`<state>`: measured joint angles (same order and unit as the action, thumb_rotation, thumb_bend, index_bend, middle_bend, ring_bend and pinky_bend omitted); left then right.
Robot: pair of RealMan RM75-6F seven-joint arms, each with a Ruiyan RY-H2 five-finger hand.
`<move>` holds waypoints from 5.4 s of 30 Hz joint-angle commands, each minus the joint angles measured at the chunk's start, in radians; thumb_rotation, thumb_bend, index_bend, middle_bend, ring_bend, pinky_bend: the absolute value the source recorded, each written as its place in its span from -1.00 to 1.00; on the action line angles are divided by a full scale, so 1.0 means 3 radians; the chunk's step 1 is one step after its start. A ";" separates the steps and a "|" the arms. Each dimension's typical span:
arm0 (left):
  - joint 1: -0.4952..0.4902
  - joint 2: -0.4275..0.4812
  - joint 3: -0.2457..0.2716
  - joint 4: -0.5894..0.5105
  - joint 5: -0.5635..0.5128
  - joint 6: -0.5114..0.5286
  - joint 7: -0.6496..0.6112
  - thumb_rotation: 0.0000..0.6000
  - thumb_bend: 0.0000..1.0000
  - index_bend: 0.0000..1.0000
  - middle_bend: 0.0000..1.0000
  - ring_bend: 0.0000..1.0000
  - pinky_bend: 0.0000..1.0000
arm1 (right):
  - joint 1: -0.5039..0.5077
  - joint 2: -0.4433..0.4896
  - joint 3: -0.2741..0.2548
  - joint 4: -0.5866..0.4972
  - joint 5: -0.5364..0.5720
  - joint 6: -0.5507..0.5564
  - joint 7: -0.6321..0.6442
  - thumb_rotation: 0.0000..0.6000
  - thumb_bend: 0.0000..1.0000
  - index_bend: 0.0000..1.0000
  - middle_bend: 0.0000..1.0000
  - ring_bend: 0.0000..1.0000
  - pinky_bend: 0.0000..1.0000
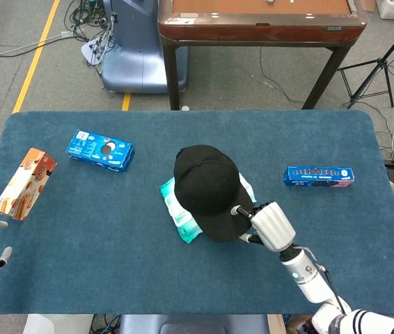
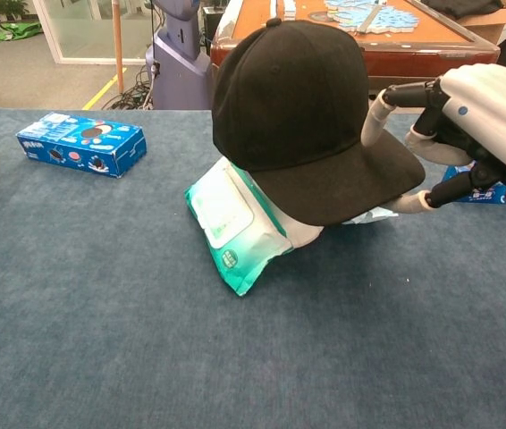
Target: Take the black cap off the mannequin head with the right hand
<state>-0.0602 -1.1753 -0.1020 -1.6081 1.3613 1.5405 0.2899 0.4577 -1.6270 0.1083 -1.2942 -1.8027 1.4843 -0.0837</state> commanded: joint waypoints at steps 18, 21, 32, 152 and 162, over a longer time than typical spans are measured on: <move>0.0003 0.0012 -0.0004 -0.0027 -0.0026 -0.0008 0.0010 1.00 -0.55 -0.31 -0.30 -0.56 -0.07 | 0.0115 0.0028 0.0130 -0.0188 0.0325 -0.0056 0.0421 1.00 -0.92 -0.04 1.00 0.96 1.00; 0.0005 0.0018 -0.0002 -0.0034 -0.0028 -0.0009 0.0010 1.00 -0.54 -0.31 -0.30 -0.56 -0.07 | 0.0122 0.0038 0.0136 -0.0180 0.0371 -0.0089 0.0406 1.00 -0.71 0.02 1.00 0.96 1.00; 0.0009 0.0032 -0.0005 -0.0055 -0.0048 -0.0015 0.0009 1.00 -0.55 -0.31 -0.30 -0.56 -0.07 | 0.0145 0.0013 0.0123 -0.0098 0.0375 -0.0066 0.0358 1.00 -0.27 0.17 1.00 0.98 1.00; 0.0015 0.0031 -0.0006 -0.0131 -0.0167 -0.0028 0.0134 1.00 -0.55 -0.31 -0.30 -0.56 -0.07 | 0.0005 0.1439 -0.0065 -0.0845 0.0720 -0.0308 -0.1630 1.00 -0.36 0.47 1.00 1.00 1.00; 0.0014 0.0035 -0.0006 -0.0146 -0.0181 -0.0035 0.0152 1.00 -0.54 -0.31 -0.30 -0.56 -0.07 | -0.0216 0.1834 -0.0291 -0.1782 0.1151 -0.0677 -0.1767 1.00 -1.00 -0.11 1.00 0.88 1.00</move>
<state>-0.0560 -1.1650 -0.1038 -1.6519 1.3070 1.5299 0.3356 0.4129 -1.1108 0.0427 -1.7822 -1.4910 1.3110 -0.5944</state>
